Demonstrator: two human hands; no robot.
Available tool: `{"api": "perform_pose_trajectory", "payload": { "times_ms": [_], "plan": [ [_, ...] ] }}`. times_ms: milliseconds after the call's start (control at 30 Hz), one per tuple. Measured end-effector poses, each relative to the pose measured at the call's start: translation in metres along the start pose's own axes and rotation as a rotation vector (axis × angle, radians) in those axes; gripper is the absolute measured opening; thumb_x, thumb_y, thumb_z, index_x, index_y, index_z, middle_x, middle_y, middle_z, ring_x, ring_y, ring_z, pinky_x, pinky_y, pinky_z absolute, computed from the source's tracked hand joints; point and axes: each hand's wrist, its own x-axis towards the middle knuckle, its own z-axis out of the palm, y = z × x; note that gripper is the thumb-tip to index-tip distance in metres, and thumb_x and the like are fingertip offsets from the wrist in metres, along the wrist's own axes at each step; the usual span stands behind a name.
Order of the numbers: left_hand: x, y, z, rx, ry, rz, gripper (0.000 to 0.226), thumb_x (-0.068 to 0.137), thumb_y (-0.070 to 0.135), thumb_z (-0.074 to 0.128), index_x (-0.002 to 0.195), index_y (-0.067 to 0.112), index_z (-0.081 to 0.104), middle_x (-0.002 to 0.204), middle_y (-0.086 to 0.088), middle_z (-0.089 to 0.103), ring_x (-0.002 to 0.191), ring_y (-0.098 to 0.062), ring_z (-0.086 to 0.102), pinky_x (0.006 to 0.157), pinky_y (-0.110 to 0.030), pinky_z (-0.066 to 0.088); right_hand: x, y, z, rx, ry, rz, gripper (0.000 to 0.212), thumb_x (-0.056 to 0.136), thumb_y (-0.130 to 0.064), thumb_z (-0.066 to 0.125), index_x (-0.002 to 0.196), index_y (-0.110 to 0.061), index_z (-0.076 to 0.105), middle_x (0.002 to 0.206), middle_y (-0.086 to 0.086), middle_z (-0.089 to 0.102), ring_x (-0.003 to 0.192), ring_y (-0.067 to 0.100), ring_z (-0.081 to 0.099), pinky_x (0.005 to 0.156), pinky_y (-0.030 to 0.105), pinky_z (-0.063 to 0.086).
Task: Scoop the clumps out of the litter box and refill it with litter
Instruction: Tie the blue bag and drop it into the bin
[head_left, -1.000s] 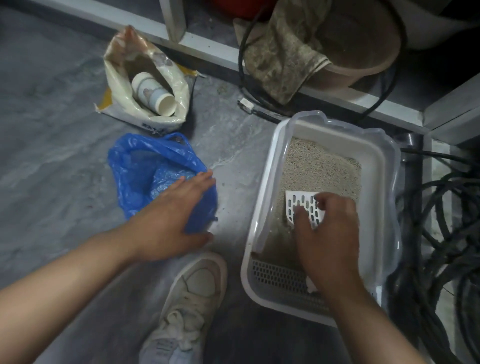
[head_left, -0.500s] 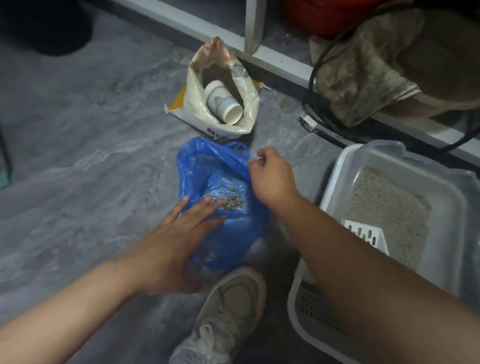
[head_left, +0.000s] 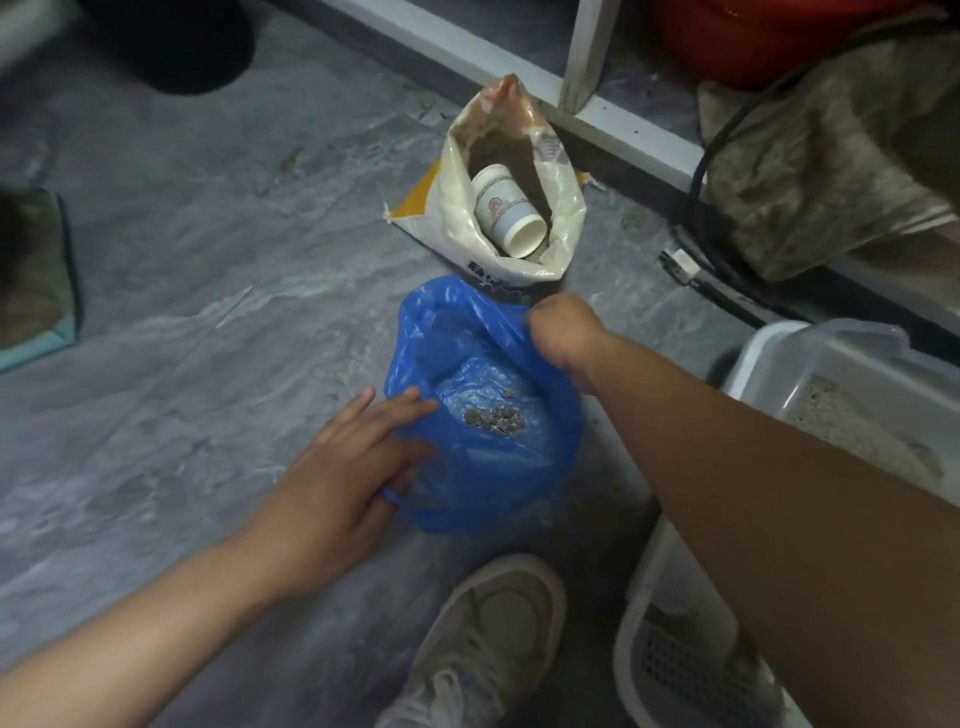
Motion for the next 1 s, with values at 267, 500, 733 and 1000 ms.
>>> {"api": "perform_pose_trajectory", "payload": {
  "times_ms": [267, 500, 733, 1000],
  "plan": [
    [0.034, 0.01, -0.027, -0.14, 0.273, -0.181, 0.026, 0.098, 0.026, 0.054, 0.116, 0.013, 0.067, 0.134, -0.004, 0.059, 0.128, -0.011, 0.055, 0.111, -0.032, 0.04, -0.035, 0.002, -0.029, 0.196, 0.233, -0.312, 0.011, 0.089, -0.011, 0.062, 0.09, -0.022, 0.061, 0.081, -0.008, 0.06, 0.067, 0.004, 0.053, 0.056, 0.013, 0.038],
    [0.076, 0.024, -0.052, -0.238, 0.417, -0.353, 0.024, 0.092, 0.034, 0.06, 0.115, 0.026, 0.062, 0.133, 0.002, 0.061, 0.127, -0.008, 0.054, 0.109, -0.02, 0.036, -0.073, -0.015, -0.068, 0.304, 0.245, -0.43, 0.016, 0.088, -0.009, 0.063, 0.089, -0.025, 0.063, 0.072, -0.011, 0.055, 0.052, -0.004, 0.048, 0.051, 0.012, 0.041],
    [0.137, 0.112, -0.149, -0.26, 0.308, -0.393, 0.026, 0.089, 0.027, 0.076, 0.112, 0.026, 0.065, 0.12, 0.006, 0.058, 0.106, 0.004, 0.055, 0.095, -0.012, 0.04, -0.163, -0.078, -0.155, 0.359, 0.269, -0.32, 0.019, 0.081, -0.012, 0.064, 0.077, -0.03, 0.065, 0.062, -0.012, 0.053, 0.062, 0.016, 0.056, 0.066, 0.051, 0.059],
    [0.17, 0.308, -0.386, -0.413, 0.315, -0.527, 0.022, 0.084, 0.039, 0.08, 0.085, 0.024, 0.064, 0.064, 0.004, 0.057, 0.052, -0.006, 0.046, 0.051, -0.021, 0.041, -0.387, -0.221, -0.317, 0.393, 0.387, -0.188, 0.013, 0.083, -0.014, 0.068, 0.082, -0.027, 0.07, 0.067, -0.008, 0.058, 0.06, 0.012, 0.056, 0.064, 0.034, 0.059]
  ]
}}
